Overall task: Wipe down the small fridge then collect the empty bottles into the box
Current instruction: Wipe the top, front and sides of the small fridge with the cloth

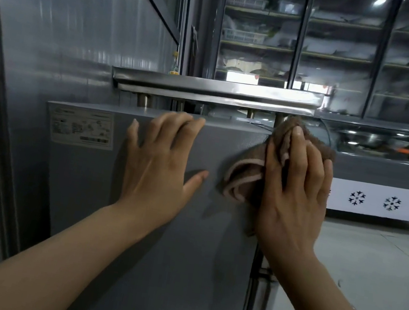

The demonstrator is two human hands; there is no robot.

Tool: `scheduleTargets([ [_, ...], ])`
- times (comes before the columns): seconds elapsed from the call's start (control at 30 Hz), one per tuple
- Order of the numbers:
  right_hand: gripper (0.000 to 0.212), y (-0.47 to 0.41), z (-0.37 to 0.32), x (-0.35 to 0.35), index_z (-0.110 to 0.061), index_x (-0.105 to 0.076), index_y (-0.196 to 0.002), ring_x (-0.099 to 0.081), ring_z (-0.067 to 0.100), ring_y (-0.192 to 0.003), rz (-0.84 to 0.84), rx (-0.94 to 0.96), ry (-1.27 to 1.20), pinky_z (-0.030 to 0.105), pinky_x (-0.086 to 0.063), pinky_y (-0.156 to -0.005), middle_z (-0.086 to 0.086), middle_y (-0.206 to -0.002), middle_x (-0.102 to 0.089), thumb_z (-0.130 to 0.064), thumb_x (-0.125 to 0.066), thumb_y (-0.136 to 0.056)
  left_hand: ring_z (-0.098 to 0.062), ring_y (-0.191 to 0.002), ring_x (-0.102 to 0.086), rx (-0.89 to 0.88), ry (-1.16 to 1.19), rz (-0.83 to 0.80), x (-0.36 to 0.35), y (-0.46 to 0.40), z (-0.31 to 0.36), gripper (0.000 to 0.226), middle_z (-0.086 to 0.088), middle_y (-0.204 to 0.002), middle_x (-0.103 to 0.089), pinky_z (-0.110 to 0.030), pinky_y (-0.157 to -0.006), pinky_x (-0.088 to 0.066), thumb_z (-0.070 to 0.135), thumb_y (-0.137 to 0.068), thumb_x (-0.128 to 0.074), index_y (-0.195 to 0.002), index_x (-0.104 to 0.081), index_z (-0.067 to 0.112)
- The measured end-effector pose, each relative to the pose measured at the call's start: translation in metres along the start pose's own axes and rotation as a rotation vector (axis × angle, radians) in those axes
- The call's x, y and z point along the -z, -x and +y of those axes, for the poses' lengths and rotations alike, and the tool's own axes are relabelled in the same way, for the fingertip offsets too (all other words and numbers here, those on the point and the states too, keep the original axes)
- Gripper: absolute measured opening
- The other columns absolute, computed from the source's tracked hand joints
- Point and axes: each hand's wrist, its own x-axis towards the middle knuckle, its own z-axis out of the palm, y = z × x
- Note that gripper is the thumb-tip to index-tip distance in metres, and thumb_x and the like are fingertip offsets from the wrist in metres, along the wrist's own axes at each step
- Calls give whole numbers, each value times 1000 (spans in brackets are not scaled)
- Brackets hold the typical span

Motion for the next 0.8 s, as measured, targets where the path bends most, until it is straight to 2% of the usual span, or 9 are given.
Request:
scheduleTargets([
  [0.2,71,73,12,-14,-11,-30,-145,-11,33,-145,-74,88,-101,48,-15,-117,18,-153,-19,-28,-63,-85,-25,-129,-32,21,18,61,-9,3,1,75,-6,-137,-43,-60,-102,-24,47,-71,-60,-138,-39,19],
  [0.33,59,168,7,-15,-10,-38,-138,-12,31,-146,-164,175,-113,46,-15,-118,15,-155,-17,-7,-48,-80,-26,-130,-31,24,7,79,-11,4,1,74,-6,-138,-43,-59,-103,-23,44,-73,-61,-138,-39,18],
  [0.43,57,198,9,-13,-10,-42,-135,-15,30,-145,-207,247,-128,45,-16,-118,13,-155,-18,-3,-43,-78,-26,-132,-31,24,0,82,-11,5,2,73,-6,-139,-42,-60,-103,-22,42,-74,-63,-138,-38,18],
  [0.53,62,166,9,-10,-12,-36,-139,-11,28,-146,-208,249,-140,42,-10,-119,13,-157,-13,-8,-44,-78,-26,-133,-30,19,-8,66,-10,4,2,74,-6,-141,-40,-59,-104,-20,43,-74,-64,-139,-37,19],
  [0.6,61,121,9,-10,-15,-32,-142,-12,31,-145,-179,225,-126,43,-11,-116,17,-154,-18,-25,-47,-85,-25,-134,-30,-19,-22,46,-6,3,-4,76,-5,-143,-39,-60,-104,-19,45,-75,-63,-141,-35,19],
  [0.67,59,75,6,-12,-19,-31,-144,-15,33,-143,-139,197,-101,46,-11,-115,16,-153,-20,-44,-41,-91,-25,-134,-30,-102,-46,13,-2,3,-15,78,-6,-145,-37,-61,-105,-17,45,-74,-62,-142,-33,18],
  [0.73,54,45,-1,-16,-23,-31,-146,-15,33,-143,-90,151,-95,47,-8,-115,13,-155,-18,-43,-34,-96,-28,-134,-31,-115,-77,7,5,4,-34,80,-9,-145,-36,-62,-105,-17,42,-74,-66,-141,-32,15],
  [0.8,53,39,-11,-19,-24,-30,-147,-15,32,-144,-48,98,-101,48,-6,-116,8,-156,-17,-40,-34,-96,-31,-132,-32,-5,-100,17,13,7,-60,80,-12,-144,-36,-63,-104,-20,44,-75,-66,-141,-33,13],
])
